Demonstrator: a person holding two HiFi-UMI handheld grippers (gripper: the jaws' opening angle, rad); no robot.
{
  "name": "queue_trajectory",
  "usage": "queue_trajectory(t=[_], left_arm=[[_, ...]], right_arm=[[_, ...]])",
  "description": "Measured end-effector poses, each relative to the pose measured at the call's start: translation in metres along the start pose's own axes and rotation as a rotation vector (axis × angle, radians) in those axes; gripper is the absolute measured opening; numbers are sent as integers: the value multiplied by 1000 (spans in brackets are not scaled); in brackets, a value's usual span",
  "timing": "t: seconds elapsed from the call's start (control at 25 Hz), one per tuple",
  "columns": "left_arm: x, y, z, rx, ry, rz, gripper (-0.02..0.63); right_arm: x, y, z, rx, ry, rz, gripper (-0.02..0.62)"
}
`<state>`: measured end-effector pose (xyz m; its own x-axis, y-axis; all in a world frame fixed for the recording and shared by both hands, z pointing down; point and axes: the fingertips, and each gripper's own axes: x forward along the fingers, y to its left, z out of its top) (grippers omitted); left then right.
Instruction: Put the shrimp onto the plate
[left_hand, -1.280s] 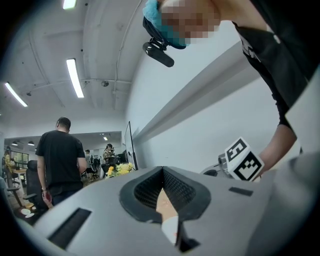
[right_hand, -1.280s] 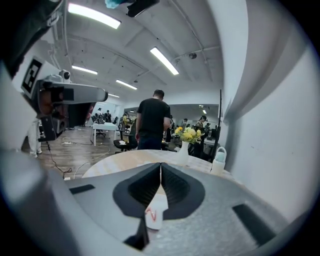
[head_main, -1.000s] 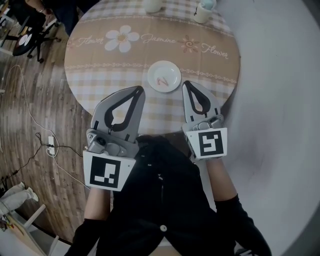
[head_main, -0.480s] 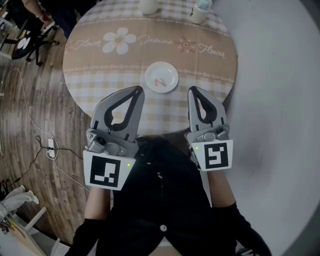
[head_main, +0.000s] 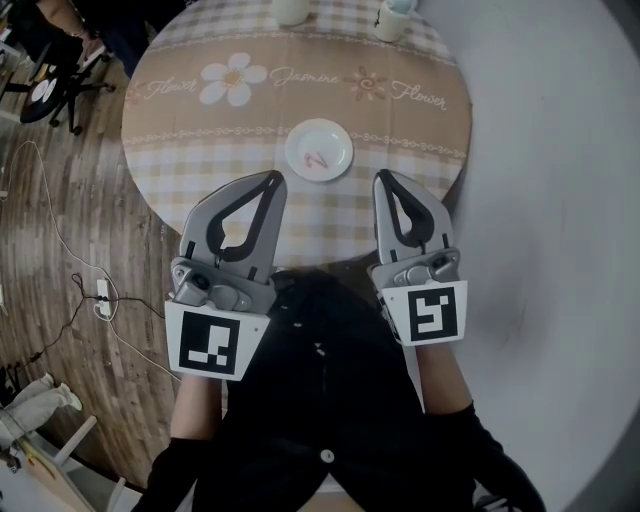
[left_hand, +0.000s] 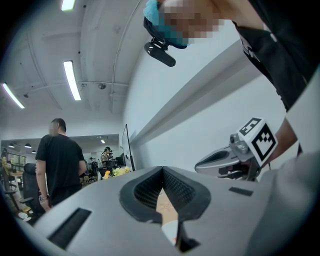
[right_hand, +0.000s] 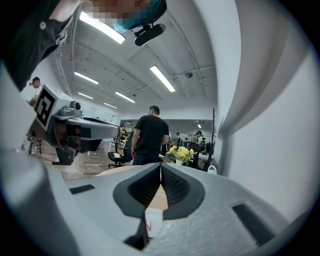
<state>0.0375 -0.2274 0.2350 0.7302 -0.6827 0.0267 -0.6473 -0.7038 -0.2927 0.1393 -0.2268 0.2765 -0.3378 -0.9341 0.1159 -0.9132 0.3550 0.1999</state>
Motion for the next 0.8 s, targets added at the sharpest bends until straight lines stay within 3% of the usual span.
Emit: queue_trajectory(t=[0.8], left_arm=[[-4, -3, 0, 4, -3, -5, 2]], right_arm=[[2, 7, 0, -28, 10, -3, 2]])
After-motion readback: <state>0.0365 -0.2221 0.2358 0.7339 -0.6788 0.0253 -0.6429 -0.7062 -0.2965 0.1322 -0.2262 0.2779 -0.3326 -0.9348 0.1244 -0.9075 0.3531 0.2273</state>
